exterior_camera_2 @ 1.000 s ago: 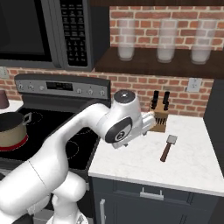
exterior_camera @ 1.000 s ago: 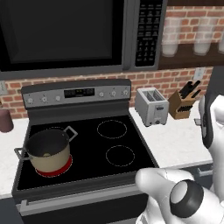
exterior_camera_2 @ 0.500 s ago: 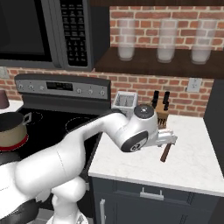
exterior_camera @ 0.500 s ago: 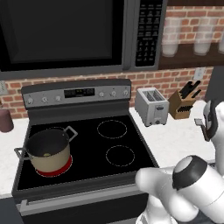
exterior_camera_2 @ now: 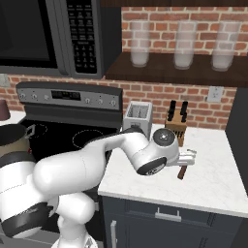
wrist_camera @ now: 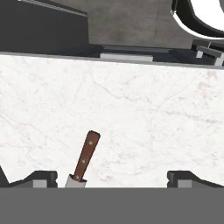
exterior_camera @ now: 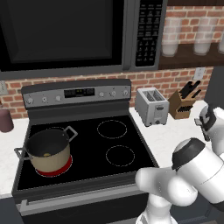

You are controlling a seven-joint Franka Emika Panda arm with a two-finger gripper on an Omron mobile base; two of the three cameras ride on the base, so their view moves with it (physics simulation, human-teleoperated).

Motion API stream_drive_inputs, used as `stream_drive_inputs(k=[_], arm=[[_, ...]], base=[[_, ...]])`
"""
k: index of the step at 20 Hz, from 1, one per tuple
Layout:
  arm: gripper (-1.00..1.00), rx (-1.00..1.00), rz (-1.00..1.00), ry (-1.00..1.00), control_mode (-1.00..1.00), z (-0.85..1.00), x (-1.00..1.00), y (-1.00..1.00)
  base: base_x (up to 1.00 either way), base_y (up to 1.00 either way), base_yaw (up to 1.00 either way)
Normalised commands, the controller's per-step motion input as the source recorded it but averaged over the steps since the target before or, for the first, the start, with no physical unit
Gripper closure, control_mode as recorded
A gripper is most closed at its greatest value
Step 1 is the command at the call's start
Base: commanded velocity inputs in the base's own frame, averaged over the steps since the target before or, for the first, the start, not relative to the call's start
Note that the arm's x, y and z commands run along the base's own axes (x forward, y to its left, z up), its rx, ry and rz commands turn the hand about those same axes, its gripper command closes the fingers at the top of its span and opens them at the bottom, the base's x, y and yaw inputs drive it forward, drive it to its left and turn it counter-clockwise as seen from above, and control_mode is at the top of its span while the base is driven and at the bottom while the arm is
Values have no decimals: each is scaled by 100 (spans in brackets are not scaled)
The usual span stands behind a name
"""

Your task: Put the potato and garlic in the pot. Retrieve the spatula and lightly stir the vegetables in the pot.

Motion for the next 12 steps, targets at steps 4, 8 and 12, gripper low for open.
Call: stream_drive_inputs(k=[4, 8, 12], arm=[[-100, 9, -13, 0, -100, -21, 63, -11], [-100, 10, -13, 0, -100, -42, 47, -19], [-100, 10, -12, 0, -100, -42, 22, -26]], base=[[0, 0, 0], [0, 0, 0], [0, 0, 0]])
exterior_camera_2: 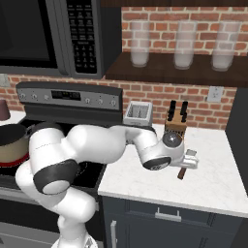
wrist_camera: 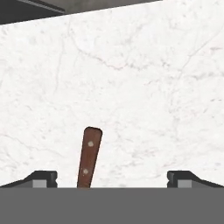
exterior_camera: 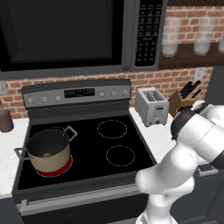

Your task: Put the potato and garlic in the pot. Retrieve the spatula and lightly stir the vegetables in the pot.

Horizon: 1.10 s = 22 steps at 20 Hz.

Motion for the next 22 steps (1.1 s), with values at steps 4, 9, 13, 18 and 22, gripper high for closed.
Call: stream_drive_inputs(k=[4, 9, 13, 18, 22], arm=[[-100, 7, -12, 0, -100, -42, 9, -21], [-100, 4, -13, 0, -100, -35, 7, -18], [-100, 2, -8, 0, -100, -32, 13, -5], [-100, 0, -1, 0, -100, -23, 25, -8], [-100, 0, 0, 0, -100, -30, 26, -28]], base=[[0, 0, 0], [0, 0, 0], [0, 0, 0], [0, 0, 0], [0, 0, 0]])
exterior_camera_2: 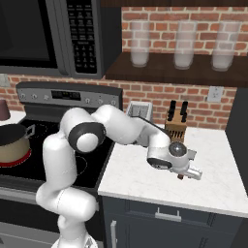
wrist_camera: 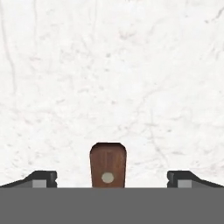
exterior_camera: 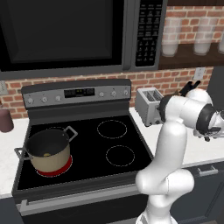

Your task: Put the potato and garlic in the pot. Retrieve the spatula and lightly stir the vegetables in the pot.

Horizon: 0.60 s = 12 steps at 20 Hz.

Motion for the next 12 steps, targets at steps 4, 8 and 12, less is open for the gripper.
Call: stream_drive_inputs(k=[4, 8, 12], arm=[[-100, 0, 0, 0, -100, -25, 28, -28], [-100, 0, 0, 0, -100, -29, 14, -21], [100, 0, 0, 0, -100, -39, 0, 0]], base=[[0, 0, 0], [0, 0, 0], [0, 0, 0]])
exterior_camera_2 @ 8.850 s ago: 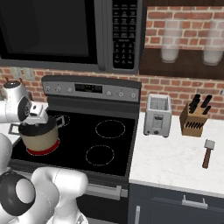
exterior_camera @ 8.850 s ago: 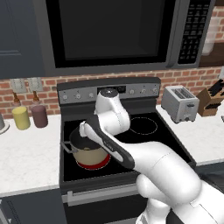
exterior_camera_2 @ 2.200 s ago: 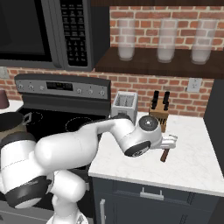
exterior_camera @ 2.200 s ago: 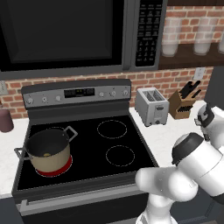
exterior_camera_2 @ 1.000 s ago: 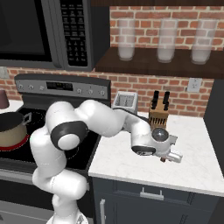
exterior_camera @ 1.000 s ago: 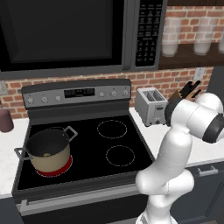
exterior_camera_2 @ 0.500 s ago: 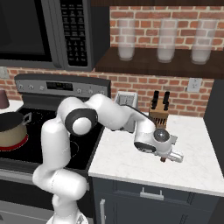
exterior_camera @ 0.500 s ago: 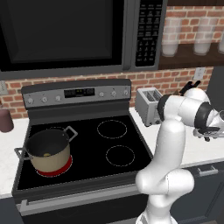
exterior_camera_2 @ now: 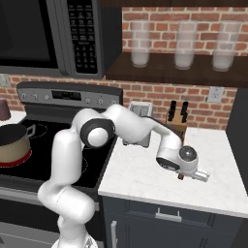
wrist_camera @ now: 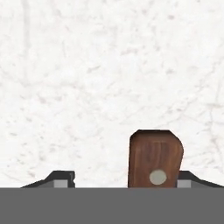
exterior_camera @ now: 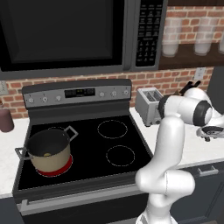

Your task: Put the potato and garlic in the pot. Retrieve the spatula and lightly stir the vegetables in the pot.

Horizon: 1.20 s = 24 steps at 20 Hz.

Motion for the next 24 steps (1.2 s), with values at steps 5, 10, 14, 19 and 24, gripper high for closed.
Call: stream_drive_inputs(k=[5, 10, 14, 19, 24], arm=[[100, 0, 0, -3, -100, -29, -6, 0], [100, 0, 0, -6, -100, 13, -16, 0], [100, -2, 0, -9, -100, 87, -22, 15], [100, 0, 0, 0, -100, 100, -25, 22], [100, -1, 1, 10, -100, 100, -28, 29]], base=[[0, 0, 0], [0, 0, 0], [0, 0, 0], [0, 0, 0], [0, 0, 0]])
